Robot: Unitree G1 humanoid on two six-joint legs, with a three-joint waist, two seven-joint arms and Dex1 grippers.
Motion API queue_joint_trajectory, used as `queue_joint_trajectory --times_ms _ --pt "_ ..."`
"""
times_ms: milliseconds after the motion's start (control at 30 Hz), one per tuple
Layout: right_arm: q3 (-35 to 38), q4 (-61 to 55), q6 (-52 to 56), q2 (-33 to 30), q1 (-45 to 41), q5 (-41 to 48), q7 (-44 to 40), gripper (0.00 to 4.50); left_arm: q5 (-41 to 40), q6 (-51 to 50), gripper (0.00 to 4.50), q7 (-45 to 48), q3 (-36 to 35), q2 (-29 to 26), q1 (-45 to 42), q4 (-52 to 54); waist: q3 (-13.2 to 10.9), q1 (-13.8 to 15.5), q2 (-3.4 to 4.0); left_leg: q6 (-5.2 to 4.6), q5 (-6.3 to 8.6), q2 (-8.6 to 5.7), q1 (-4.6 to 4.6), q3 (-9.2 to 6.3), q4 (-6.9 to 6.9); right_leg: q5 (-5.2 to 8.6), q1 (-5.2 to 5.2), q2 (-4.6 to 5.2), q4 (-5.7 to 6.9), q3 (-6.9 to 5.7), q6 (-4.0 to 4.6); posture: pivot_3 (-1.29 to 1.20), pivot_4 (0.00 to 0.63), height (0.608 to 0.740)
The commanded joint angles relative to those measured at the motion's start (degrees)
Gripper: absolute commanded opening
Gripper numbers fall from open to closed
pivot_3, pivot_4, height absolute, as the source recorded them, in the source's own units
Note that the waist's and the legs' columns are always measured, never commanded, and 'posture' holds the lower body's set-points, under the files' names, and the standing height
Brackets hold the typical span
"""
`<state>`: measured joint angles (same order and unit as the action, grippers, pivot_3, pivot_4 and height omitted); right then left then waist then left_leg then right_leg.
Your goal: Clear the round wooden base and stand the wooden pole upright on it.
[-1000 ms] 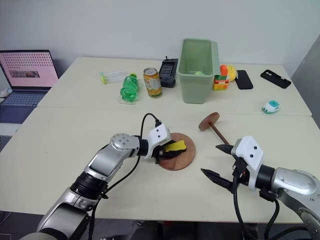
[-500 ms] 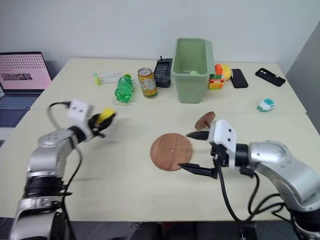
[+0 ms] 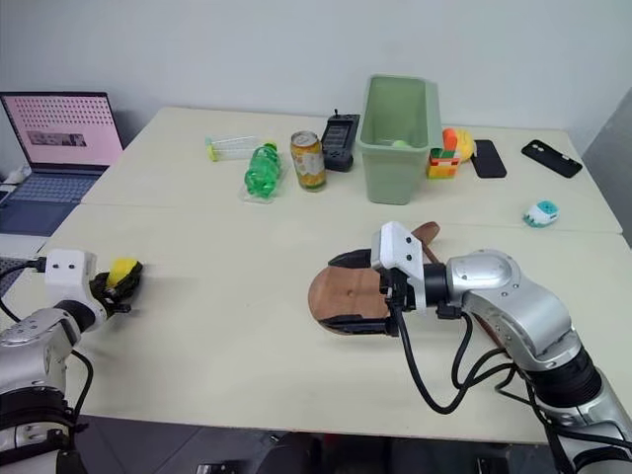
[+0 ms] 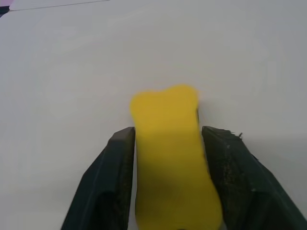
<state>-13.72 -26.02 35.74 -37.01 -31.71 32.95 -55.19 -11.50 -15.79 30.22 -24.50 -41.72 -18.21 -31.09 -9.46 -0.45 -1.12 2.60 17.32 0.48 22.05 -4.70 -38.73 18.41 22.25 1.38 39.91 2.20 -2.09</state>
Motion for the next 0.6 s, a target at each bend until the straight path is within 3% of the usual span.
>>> queue_joint_trajectory --times_ms 33,267,367,600 --pt "1.1 -1.0 -0.6 0.4 -1.3 0.2 -0.8 4.50 -1.3 1.5 3.22 0.3 -1.2 -0.9 0.9 1.5 0.0 -0.1 0.00 0.00 0.00 0.01 0.00 0.00 -0.01 0.00 0.00 -0.01 0.01 0.00 0.00 0.00 0.150 0.740" --pt "2.3 -2.1 -0.7 -0.3 -0.3 -0.4 0.0 4.50 -6.1 2.4 4.48 0.5 -5.9 -0.5 5.5 10.3 0.0 -1.0 0.00 0.00 0.00 0.07 0.01 -0.04 0.00 0.00 0.02 -0.01 0.02 0.07 0.00 0.00 0.150 0.740" --pt "5.1 -2.8 -0.5 -0.4 1.1 0.1 2.2 4.50 -7.0 3.4 4.49 1.4 -5.7 -1.2 6.5 17.5 0.0 -1.0 -0.01 0.00 0.00 0.09 0.02 -0.10 0.00 0.00 0.01 0.00 0.01 0.10 0.00 0.00 0.150 0.740" --pt "20.3 -11.1 7.0 -4.6 14.6 0.3 14.4 4.50 -11.4 -7.3 4.49 20.1 14.0 -8.8 3.2 44.5 0.0 0.7 -0.05 0.05 0.00 -0.13 0.40 -0.24 -0.11 0.00 0.03 0.14 -0.10 0.04 0.00 0.00 0.150 0.740"
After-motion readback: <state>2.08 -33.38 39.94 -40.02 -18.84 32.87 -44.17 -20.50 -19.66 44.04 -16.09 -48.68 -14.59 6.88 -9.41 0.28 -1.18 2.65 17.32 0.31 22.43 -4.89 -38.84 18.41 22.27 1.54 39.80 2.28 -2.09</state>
